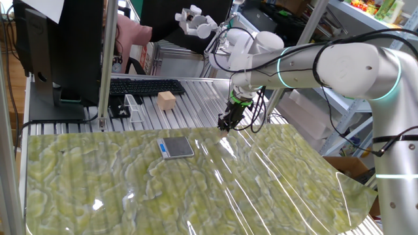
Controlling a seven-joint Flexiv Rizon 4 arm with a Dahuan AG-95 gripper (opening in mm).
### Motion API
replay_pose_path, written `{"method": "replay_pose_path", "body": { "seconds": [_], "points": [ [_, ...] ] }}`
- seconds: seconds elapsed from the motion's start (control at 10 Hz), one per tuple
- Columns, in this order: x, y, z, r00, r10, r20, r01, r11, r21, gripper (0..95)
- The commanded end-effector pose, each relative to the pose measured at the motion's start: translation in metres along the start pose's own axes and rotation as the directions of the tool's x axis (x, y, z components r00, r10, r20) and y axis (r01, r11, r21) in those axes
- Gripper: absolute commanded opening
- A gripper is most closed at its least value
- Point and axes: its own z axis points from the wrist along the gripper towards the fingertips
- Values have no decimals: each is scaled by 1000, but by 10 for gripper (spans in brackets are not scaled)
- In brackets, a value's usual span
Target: Place the block on the scale
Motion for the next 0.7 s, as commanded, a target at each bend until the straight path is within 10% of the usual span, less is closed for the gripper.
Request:
{"method": "replay_pose_path", "body": {
  "seconds": [0.1,0.7],
  "points": [
    [3,0,-5,1000,-6,-2,6,1000,-2,0],
    [6,4,-18,1000,-10,-19,10,1000,-14,0]
  ]
}}
